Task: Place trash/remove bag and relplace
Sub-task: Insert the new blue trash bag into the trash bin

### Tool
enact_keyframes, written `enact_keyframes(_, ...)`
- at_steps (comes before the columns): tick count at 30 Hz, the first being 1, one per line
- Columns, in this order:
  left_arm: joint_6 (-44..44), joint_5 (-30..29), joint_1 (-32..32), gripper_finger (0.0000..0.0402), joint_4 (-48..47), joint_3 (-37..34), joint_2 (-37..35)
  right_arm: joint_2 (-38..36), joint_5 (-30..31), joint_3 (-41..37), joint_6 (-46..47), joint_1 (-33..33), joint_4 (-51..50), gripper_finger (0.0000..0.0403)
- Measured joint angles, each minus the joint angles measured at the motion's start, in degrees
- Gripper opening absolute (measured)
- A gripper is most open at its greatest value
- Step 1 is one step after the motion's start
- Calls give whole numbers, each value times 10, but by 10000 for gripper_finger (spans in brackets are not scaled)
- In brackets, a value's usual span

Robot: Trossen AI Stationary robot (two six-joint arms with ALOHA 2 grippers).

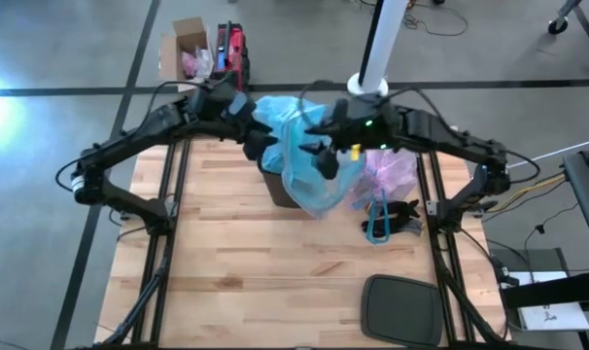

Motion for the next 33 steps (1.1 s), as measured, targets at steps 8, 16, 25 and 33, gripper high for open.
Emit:
enact_keyframes(8, 5, -68, 5, 236, 9, -2, 24, 35, 15, -1, 69, 12, 4, 251)
enact_keyframes(16, 28, -50, -2, 207, -8, -2, 93, 28, 76, -1, 80, 32, 0, 316)
enact_keyframes(25, 40, 8, -9, 190, -19, 0, 106, 19, 119, -3, 140, 32, -95, 301)
enact_keyframes(33, 24, 26, -45, 193, -31, -2, 97, 56, 85, -4, 131, 29, -96, 247)
